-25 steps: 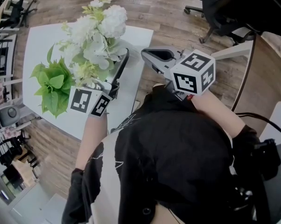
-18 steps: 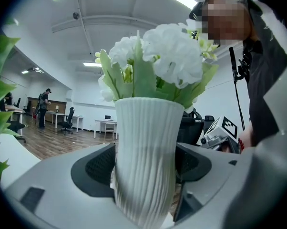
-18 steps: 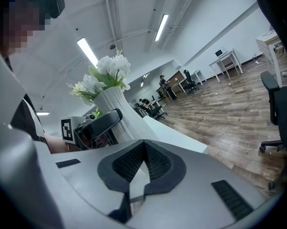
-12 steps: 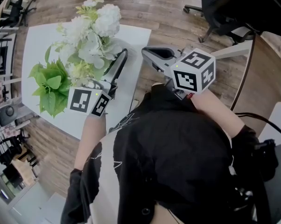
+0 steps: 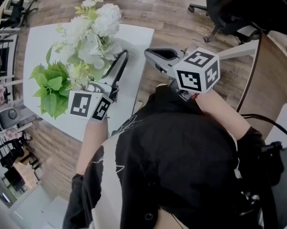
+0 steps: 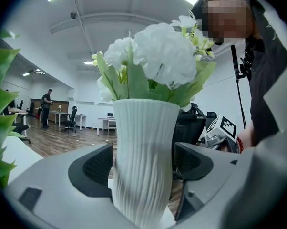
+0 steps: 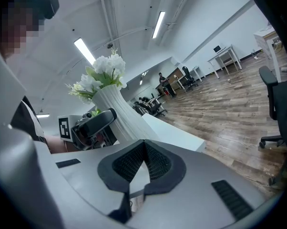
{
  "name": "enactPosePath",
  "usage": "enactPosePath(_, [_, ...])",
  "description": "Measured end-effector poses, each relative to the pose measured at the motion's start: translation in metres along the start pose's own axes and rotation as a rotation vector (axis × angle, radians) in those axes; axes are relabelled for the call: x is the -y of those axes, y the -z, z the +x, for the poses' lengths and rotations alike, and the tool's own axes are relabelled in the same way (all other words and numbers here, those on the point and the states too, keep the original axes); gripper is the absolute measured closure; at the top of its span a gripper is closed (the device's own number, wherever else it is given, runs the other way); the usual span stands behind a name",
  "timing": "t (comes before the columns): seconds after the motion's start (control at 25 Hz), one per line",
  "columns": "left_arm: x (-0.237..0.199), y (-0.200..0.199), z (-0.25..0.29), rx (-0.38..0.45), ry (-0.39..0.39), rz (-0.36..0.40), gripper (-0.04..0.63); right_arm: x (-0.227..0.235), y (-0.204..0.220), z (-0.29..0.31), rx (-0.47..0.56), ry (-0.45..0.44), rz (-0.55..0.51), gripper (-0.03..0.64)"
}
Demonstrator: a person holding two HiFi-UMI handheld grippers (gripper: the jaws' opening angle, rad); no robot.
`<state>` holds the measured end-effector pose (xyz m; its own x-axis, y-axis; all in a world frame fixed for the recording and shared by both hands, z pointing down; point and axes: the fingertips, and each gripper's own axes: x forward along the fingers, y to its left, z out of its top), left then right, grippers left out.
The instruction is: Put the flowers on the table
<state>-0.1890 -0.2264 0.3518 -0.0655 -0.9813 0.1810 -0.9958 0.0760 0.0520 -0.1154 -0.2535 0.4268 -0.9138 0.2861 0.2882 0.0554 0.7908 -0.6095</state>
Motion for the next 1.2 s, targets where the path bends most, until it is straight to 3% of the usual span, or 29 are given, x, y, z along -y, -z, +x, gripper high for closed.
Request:
enactPosePath(1.04, [0.001, 0.015, -0.057, -0.031, -0.020, -0.023, 0.207, -0.033, 0.023, 0.017, -0.030, -0.004, -0.029, 0.604])
enactPosePath(1.2, [0.011, 0.013, -0.075, -0.016, 0.004, -0.013, 0.292, -0.047, 0.032, 0.019, -0.038, 0.004, -0.041, 0.604])
